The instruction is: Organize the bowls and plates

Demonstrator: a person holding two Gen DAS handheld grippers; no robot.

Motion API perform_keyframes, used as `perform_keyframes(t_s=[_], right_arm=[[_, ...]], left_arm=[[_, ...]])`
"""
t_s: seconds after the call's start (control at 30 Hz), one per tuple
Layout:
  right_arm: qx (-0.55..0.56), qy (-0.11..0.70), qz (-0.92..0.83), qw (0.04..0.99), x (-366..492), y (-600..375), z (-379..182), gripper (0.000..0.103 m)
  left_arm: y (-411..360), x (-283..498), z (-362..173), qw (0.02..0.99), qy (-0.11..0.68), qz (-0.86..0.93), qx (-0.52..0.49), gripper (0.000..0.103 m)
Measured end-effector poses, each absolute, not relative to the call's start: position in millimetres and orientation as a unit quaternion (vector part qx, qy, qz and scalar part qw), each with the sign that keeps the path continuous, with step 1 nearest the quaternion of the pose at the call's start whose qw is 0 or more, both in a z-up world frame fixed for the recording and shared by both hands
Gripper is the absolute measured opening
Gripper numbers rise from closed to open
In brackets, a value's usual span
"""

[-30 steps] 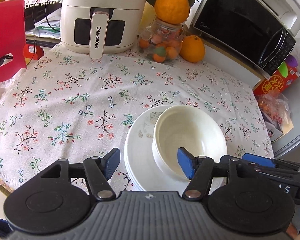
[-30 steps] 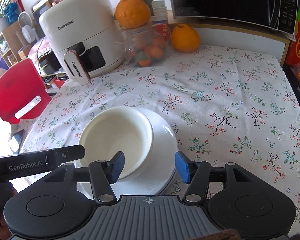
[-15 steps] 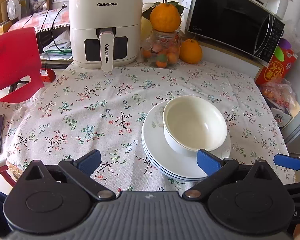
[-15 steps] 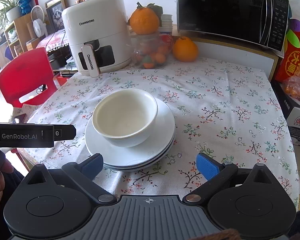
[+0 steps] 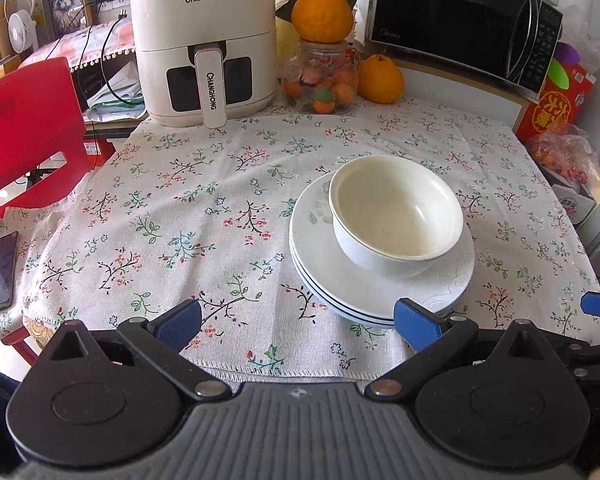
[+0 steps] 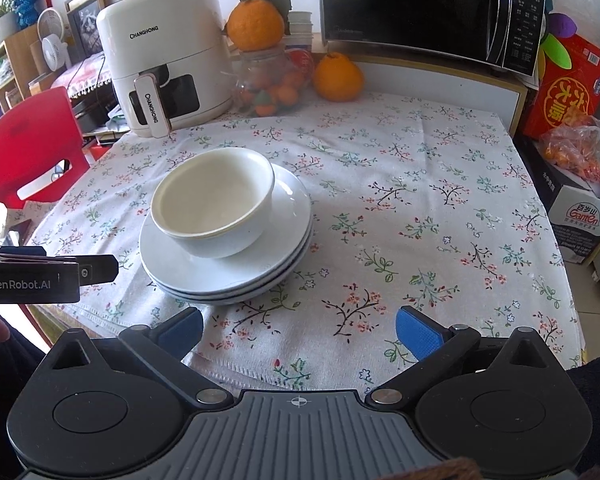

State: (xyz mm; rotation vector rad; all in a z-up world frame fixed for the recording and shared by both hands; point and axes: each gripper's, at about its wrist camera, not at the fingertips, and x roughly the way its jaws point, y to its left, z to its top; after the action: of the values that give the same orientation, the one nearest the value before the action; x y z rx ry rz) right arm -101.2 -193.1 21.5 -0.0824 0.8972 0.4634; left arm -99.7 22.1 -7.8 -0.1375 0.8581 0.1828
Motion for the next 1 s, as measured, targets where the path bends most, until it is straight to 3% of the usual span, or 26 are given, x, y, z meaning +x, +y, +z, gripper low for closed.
perform_keyframes(t_s=[1.0], right_arm=[[-0.067,0.421,0.192,0.884,-102.3,-197.2,13.2,0.103]], left_arm=[[0.1,-93.4,-21.2,0.894,0.445,0.029,-0.050,0.103]])
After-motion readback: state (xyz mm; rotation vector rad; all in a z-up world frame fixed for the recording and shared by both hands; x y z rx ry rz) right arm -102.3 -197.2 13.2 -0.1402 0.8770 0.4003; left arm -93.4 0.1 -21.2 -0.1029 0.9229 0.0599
